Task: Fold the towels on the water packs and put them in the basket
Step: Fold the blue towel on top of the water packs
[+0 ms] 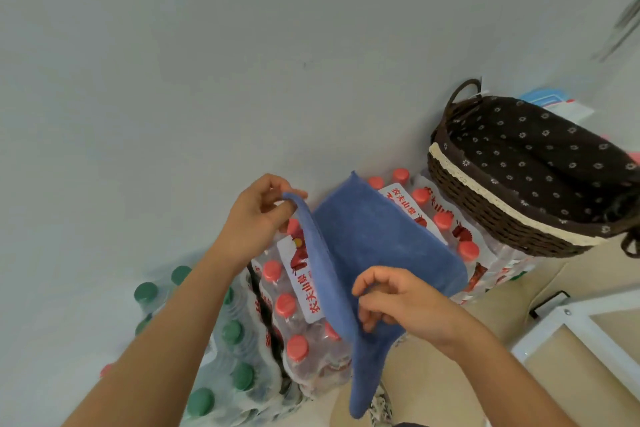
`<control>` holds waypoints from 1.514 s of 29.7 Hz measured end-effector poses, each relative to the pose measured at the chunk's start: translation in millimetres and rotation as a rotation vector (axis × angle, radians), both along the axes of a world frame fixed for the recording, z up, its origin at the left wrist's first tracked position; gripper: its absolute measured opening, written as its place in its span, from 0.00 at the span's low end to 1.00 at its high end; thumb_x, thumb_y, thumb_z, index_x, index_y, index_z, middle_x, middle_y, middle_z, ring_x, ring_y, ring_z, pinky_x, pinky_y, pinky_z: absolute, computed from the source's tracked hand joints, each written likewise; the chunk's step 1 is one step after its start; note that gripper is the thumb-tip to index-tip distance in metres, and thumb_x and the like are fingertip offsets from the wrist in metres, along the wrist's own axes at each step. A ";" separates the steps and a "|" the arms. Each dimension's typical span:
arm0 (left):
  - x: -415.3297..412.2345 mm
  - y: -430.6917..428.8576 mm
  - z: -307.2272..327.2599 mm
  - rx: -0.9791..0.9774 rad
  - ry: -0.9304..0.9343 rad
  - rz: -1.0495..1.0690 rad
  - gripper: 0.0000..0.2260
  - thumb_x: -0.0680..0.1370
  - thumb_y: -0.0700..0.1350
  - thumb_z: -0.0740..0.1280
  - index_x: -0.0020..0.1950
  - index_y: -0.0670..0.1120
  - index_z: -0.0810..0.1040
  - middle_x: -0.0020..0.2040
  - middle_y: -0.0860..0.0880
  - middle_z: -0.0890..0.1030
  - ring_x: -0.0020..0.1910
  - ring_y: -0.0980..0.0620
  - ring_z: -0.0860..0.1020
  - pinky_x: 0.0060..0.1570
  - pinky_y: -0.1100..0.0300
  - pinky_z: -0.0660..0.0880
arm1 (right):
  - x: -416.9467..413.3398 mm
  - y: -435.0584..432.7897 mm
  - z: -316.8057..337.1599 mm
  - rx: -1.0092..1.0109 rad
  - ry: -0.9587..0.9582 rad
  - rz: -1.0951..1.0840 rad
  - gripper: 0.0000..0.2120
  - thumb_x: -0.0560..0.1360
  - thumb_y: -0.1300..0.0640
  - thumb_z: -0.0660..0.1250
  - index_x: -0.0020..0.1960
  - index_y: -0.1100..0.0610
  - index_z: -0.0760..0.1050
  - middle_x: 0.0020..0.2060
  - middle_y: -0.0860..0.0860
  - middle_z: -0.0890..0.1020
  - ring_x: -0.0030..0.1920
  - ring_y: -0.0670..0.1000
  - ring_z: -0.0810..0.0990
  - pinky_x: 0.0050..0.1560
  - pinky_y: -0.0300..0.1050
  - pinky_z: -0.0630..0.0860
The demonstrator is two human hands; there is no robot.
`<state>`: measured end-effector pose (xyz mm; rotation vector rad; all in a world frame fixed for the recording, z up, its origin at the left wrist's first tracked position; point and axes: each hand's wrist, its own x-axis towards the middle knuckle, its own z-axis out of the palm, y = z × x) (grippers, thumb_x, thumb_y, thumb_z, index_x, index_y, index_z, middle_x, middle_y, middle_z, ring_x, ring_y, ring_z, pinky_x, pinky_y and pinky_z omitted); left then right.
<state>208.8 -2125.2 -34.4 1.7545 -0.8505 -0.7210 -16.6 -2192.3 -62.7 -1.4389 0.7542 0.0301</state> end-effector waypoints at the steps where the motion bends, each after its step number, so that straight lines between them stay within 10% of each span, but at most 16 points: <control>1: -3.4 -7.0 1.9 0.001 0.028 -0.024 0.06 0.76 0.32 0.63 0.45 0.42 0.72 0.45 0.45 0.84 0.27 0.56 0.73 0.27 0.66 0.69 | 2.3 -16.8 -0.6 -0.069 0.023 -0.015 0.05 0.76 0.66 0.63 0.48 0.60 0.77 0.34 0.53 0.81 0.36 0.49 0.80 0.39 0.35 0.75; 13: -19.3 -56.7 -3.7 0.108 0.024 -0.033 0.08 0.76 0.36 0.68 0.45 0.47 0.84 0.42 0.46 0.84 0.39 0.54 0.80 0.43 0.58 0.78 | 127.5 -185.0 -67.8 -0.849 0.462 0.105 0.22 0.76 0.40 0.56 0.37 0.55 0.77 0.43 0.54 0.81 0.49 0.58 0.78 0.44 0.44 0.68; 21: -29.7 -78.9 -10.3 0.137 -0.003 -0.002 0.07 0.77 0.40 0.67 0.44 0.48 0.83 0.35 0.59 0.82 0.34 0.65 0.77 0.38 0.72 0.71 | 113.7 -182.4 -39.1 -0.231 0.050 -0.139 0.03 0.72 0.60 0.72 0.44 0.59 0.84 0.42 0.55 0.85 0.42 0.49 0.82 0.45 0.45 0.79; 30: -58.2 -93.9 -7.9 0.020 -0.075 0.257 0.06 0.74 0.42 0.71 0.44 0.54 0.84 0.39 0.59 0.84 0.40 0.63 0.81 0.41 0.72 0.75 | 72.1 -138.5 12.4 0.129 -0.263 -0.144 0.07 0.75 0.58 0.69 0.49 0.59 0.84 0.45 0.57 0.85 0.51 0.55 0.84 0.56 0.52 0.78; 45: -81.6 -78.3 5.6 -0.057 -0.311 0.284 0.11 0.73 0.44 0.71 0.38 0.60 0.79 0.35 0.62 0.81 0.34 0.63 0.78 0.36 0.73 0.72 | 50.7 -116.4 37.3 -0.040 -0.305 -0.227 0.08 0.76 0.60 0.67 0.44 0.54 0.85 0.42 0.63 0.83 0.46 0.59 0.83 0.52 0.54 0.79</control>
